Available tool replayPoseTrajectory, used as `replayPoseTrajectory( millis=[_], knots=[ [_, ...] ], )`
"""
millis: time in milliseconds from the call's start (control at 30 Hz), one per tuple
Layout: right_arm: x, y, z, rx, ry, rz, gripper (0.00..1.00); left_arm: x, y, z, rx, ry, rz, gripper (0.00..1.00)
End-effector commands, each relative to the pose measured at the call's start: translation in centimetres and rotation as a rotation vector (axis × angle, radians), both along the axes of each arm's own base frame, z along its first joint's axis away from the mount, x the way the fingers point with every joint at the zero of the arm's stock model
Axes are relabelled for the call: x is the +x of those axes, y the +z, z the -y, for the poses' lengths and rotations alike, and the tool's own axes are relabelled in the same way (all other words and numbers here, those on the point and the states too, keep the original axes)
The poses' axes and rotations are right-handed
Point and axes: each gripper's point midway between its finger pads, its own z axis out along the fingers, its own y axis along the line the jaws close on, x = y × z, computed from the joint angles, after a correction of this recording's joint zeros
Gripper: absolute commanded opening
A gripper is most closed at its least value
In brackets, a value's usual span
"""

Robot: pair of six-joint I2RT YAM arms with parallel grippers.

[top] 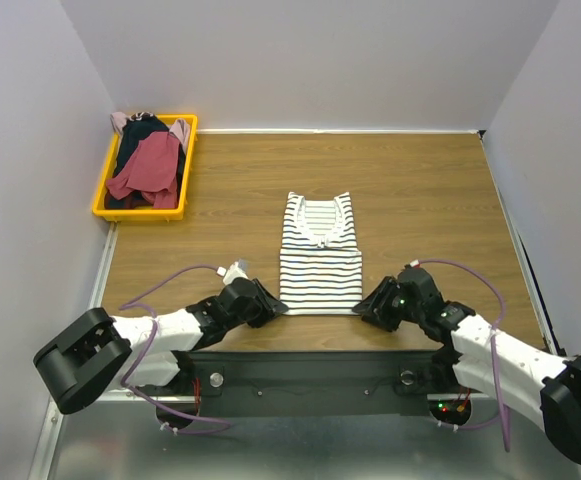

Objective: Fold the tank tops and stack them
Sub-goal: Fold the tank top

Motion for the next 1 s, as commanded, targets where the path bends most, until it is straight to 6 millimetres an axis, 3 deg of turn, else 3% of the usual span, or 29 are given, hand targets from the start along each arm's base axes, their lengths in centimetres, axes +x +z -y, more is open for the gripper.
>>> replayPoseTrajectory(
  millis=[0,200,333,367,400,500,633,767,867,933,967],
  knots=[
    [-1.1,-4.1,3.5,-0.180,-0.085,-0.075,0.51,-1.6,-3.4,-2.7,0.134,0.001,-0.053,0.33],
    [-0.1,-4.4,3.8,-0.198,-0.124,-0.045,0.46,-1.4,-3.3,-2.5,0.138,-0.011,-0.043,0.27],
    [0.4,-4.4,4.3,-0.225,-0.133,-0.021,0.33,-1.3,-3.2,-2.3,0.144,-0.022,-0.038,0.14],
    [0.8,-4.1,4.3,-0.231,-0.134,-0.004,0.29,-1.3,-3.1,-2.2,0.147,-0.032,-0.028,0.10],
    [1.1,-3.8,4.3,-0.232,-0.133,0.011,0.22,-1.1,-2.8,-2.0,0.142,-0.037,-0.021,0.01],
    [2.1,-2.2,3.7,-0.231,-0.094,0.075,0.08,-0.8,-1.7,-1.2,0.128,-0.060,0.015,0.00],
    [2.6,0.2,2.6,-0.230,0.015,0.141,0.01,-0.6,0.5,-0.4,0.105,-0.084,0.074,0.00],
    [1.8,2.6,1.6,-0.223,0.113,0.190,0.00,-1.3,2.4,0.6,0.081,-0.114,0.122,0.00],
    [0.4,2.9,1.6,-0.226,0.146,0.185,0.00,-2.0,3.1,1.0,0.073,-0.125,0.130,0.00],
    [-0.1,2.2,1.7,-0.225,0.146,0.162,0.09,-2.2,2.7,1.1,0.078,-0.128,0.119,0.00],
    [-0.4,1.7,1.9,-0.230,0.143,0.147,0.18,-2.2,2.6,1.0,0.084,-0.126,0.117,0.00]
  ],
)
